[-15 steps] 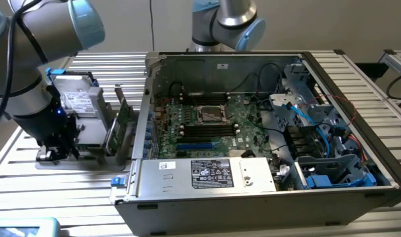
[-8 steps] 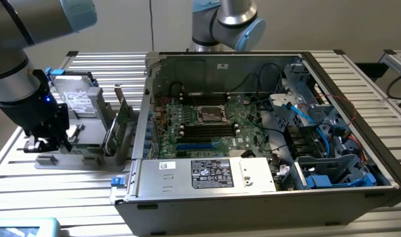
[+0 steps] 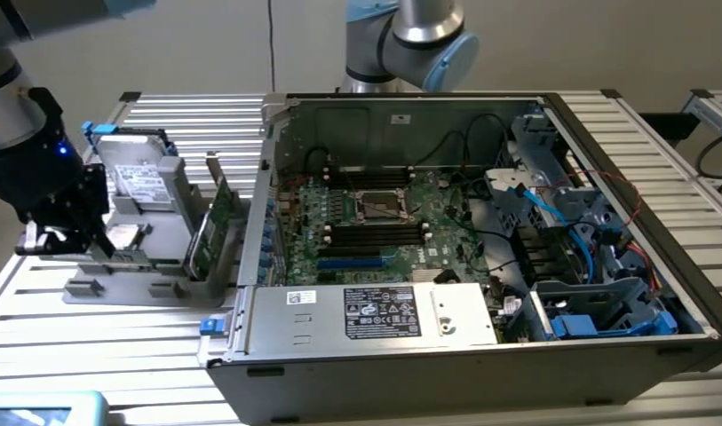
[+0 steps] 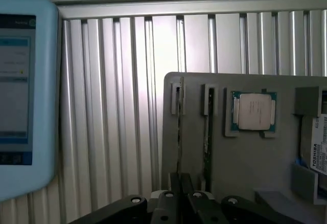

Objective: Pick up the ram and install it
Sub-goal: 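Pick up the ram and move it above insertion slot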

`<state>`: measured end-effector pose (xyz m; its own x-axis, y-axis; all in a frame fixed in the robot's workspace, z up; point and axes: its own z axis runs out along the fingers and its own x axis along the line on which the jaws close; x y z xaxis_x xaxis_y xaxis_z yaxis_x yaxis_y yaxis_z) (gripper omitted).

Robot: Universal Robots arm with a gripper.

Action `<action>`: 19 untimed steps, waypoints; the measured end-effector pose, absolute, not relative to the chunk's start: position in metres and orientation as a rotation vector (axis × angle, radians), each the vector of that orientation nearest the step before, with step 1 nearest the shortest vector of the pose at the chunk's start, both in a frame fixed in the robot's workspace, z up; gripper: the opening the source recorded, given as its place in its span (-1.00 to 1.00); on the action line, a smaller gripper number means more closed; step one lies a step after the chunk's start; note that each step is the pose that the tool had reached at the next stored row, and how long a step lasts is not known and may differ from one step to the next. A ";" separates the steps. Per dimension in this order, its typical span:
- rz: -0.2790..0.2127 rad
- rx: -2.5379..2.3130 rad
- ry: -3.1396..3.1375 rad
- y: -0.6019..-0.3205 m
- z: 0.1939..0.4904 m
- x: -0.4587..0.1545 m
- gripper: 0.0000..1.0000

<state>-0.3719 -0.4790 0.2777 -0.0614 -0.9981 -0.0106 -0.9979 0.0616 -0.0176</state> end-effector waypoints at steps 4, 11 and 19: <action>-0.008 -2.139 2.275 -0.489 0.296 -0.370 -0.74; -0.006 -2.140 2.275 -0.499 0.321 -0.351 -0.74; -0.006 -2.140 2.276 -0.499 0.332 -0.339 -0.74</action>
<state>-0.3391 -0.4989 0.3323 -0.0614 -0.9981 -0.0103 -0.9980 0.0615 -0.0149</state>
